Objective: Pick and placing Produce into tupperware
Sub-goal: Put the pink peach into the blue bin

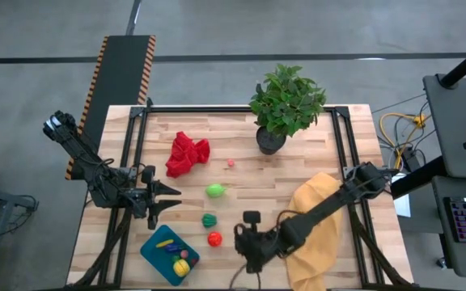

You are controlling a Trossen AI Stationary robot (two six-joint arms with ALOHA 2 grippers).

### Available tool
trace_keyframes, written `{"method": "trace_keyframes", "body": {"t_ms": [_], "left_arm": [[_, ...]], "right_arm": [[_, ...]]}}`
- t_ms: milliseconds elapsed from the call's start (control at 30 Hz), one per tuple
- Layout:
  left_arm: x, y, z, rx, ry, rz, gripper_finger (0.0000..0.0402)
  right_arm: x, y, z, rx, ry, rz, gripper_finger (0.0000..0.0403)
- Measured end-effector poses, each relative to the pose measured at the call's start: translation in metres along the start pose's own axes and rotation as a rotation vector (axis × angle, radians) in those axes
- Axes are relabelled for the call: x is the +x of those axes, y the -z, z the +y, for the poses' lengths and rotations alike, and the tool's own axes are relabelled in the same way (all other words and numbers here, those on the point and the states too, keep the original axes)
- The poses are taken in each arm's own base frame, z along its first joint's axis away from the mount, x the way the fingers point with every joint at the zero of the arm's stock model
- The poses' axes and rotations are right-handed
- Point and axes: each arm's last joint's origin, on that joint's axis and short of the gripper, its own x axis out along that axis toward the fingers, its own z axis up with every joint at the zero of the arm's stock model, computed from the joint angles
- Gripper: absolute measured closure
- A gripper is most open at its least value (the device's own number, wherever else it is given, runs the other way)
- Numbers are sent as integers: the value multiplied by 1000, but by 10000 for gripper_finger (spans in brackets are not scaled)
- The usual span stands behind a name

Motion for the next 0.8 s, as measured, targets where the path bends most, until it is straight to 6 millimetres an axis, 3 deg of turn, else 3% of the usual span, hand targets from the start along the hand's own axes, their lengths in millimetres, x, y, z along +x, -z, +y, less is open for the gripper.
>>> {"method": "trace_keyframes", "body": {"t_ms": [133, 267, 533, 700, 800], "left_arm": [[0, 0, 0, -2, -1, -1, 292], [0, 0, 0, -3, 0, 0, 292], [0, 1, 0, 2, -2, 3, 292], [0, 0, 0, -2, -5, 0, 292], [0, 0, 1, -1, -5, 1, 292]], "right_arm": [[20, 13, -16, 20, -153, -18, 351], [28, 23, -44, 4, -304, -106, 351], [10, 59, -129, 88, -56, -287, 351], [7, 82, -179, 338, 15, -492, 343], [11, 89, -197, 395, 57, -512, 314]]}}
